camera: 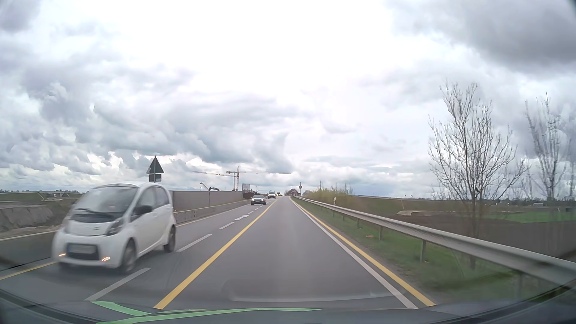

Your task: Follow the waypoints while adhering to traffic rules and regulations

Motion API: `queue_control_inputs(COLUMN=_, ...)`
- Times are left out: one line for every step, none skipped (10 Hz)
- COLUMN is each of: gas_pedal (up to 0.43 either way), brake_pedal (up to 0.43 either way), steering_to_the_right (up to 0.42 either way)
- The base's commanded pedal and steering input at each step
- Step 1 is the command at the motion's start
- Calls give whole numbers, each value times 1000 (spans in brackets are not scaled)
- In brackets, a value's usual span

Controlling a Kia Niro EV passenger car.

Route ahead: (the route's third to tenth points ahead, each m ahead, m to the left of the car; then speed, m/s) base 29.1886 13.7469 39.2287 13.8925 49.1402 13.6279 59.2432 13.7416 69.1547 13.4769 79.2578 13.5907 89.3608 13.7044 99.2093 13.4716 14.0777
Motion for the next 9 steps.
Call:
queue_control_inputs(gas_pedal=177, brake_pedal=0, steering_to_the_right=1)
queue_control_inputs(gas_pedal=177, brake_pedal=0, steering_to_the_right=1)
queue_control_inputs(gas_pedal=177, brake_pedal=0, steering_to_the_right=1)
queue_control_inputs(gas_pedal=177, brake_pedal=0, steering_to_the_right=1)
queue_control_inputs(gas_pedal=177, brake_pedal=0, steering_to_the_right=1)
queue_control_inputs(gas_pedal=177, brake_pedal=0, steering_to_the_right=1)
queue_control_inputs(gas_pedal=177, brake_pedal=0, steering_to_the_right=1)
queue_control_inputs(gas_pedal=177, brake_pedal=0, steering_to_the_right=1)
queue_control_inputs(gas_pedal=177, brake_pedal=0, steering_to_the_right=1)
